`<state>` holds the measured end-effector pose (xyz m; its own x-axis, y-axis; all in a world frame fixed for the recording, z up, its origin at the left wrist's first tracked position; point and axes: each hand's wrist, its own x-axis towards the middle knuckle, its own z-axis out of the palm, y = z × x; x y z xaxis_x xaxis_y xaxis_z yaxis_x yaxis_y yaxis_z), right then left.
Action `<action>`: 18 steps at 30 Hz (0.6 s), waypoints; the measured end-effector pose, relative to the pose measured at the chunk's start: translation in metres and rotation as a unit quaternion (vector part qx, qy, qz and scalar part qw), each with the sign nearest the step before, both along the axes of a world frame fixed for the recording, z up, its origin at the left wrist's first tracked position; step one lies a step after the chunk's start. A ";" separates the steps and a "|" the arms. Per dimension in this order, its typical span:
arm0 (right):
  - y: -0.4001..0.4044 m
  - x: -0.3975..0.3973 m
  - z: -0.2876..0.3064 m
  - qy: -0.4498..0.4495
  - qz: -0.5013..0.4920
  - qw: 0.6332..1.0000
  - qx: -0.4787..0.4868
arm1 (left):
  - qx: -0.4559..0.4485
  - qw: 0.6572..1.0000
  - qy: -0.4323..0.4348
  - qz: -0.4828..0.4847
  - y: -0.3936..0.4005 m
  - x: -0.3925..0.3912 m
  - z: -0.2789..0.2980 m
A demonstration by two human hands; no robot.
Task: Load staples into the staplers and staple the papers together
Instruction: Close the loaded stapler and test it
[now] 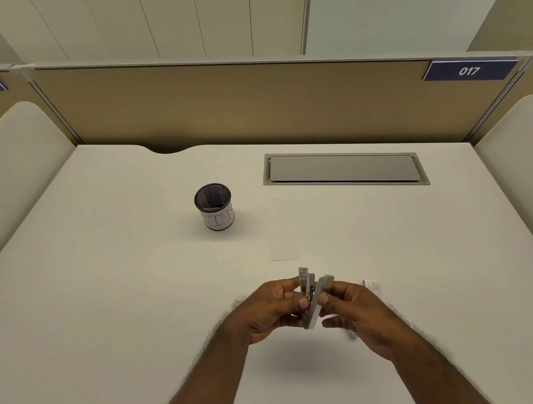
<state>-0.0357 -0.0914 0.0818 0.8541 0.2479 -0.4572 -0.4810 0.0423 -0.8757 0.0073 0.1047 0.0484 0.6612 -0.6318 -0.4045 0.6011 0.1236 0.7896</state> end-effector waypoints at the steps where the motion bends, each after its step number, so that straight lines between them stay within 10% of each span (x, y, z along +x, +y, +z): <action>1: 0.000 0.000 0.000 0.000 0.009 1.000 -0.003 | 0.002 1.000 -0.002 -0.012 0.001 0.000 0.000; 18: 0.044 -0.007 -0.056 -0.072 -0.062 0.942 -0.322 | 0.056 0.988 0.132 0.066 0.008 -0.012 -0.027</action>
